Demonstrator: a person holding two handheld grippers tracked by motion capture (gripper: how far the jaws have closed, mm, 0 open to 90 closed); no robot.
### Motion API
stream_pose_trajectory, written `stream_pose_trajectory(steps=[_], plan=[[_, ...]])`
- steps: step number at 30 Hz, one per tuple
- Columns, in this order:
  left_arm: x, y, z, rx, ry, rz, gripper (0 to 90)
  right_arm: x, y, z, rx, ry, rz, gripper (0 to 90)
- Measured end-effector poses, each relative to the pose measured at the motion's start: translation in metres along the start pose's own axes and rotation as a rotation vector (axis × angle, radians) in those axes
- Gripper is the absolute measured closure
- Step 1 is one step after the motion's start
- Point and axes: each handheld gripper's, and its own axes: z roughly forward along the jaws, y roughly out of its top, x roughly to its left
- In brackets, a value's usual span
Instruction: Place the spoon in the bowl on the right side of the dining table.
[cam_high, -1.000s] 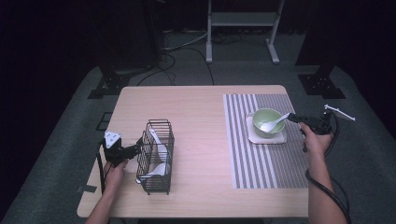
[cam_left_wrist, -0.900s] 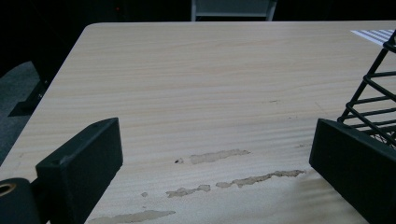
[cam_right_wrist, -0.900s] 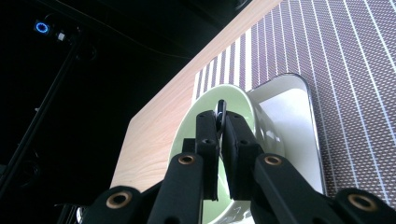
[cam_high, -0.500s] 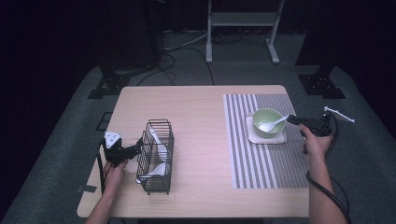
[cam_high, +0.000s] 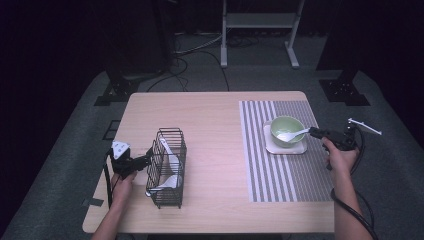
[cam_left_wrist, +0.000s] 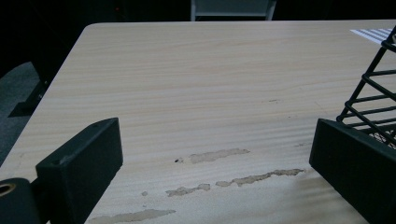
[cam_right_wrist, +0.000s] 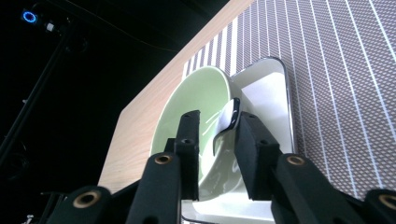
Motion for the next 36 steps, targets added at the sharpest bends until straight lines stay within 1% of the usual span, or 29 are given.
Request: stream_pose_trajectory(steps=[1, 3, 5, 7, 10, 12, 18, 19, 24, 27, 29, 31, 34, 36], plan=[[0.000, 0.000, 0.000, 0.001, 0.001, 0.000, 1.6, 0.000, -0.001, -0.001, 0.002, -0.001, -0.003, 69.6], [0.000, 0.000, 0.000, 0.001, 0.001, -0.001, 1.6, -0.001, -0.003, -0.001, 0.007, 0.008, -0.002, 66.1], [0.000, 0.000, 0.000, 0.001, 0.001, -0.001, 1.6, -0.001, -0.004, -0.001, 0.015, 0.004, -0.007, 66.0], [0.000, 0.000, 0.000, 0.001, 0.001, 0.001, 1.6, -0.002, -0.006, 0.000, 0.028, -0.005, -0.019, 64.1], [0.000, 0.000, 0.000, 0.001, 0.001, 0.002, 1.6, -0.001, -0.007, 0.000, 0.031, -0.001, -0.020, 63.8], [0.000, 0.000, 0.000, 0.001, 0.001, 0.000, 1.6, 0.000, -0.009, 0.000, 0.039, -0.001, -0.031, 62.9], [0.000, 0.000, 0.000, 0.003, 0.001, 0.001, 1.6, 0.003, -0.011, 0.001, 0.039, 0.003, -0.043, 59.6], [0.000, 0.000, 0.000, 0.002, 0.001, 0.001, 1.6, 0.004, -0.012, 0.000, 0.042, -0.003, -0.051, 57.2], [0.000, 0.000, 0.000, 0.003, 0.000, 0.002, 1.6, 0.002, -0.015, -0.001, 0.045, -0.002, -0.053, 55.9], [0.000, 0.000, 0.000, 0.003, 0.001, 0.002, 1.6, 0.000, -0.019, -0.003, 0.047, 0.001, -0.055, 52.4], [0.000, 0.000, 0.000, 0.004, 0.001, 0.005, 1.6, 0.000, -0.021, -0.004, 0.047, -0.002, -0.061, 51.6], [0.000, 0.000, 0.000, 0.004, 0.001, 0.006, 1.6, 0.000, -0.022, -0.004, 0.049, -0.001, -0.062, 50.8], [0.000, 0.000, 0.000, 0.003, 0.002, 0.004, 1.6, 0.001, -0.025, -0.006, 0.063, -0.003, -0.077, 48.1], [0.000, 0.000, 0.000, 0.004, 0.001, 0.005, 1.6, 0.002, -0.026, -0.006, 0.065, 0.000, -0.076, 47.4]])
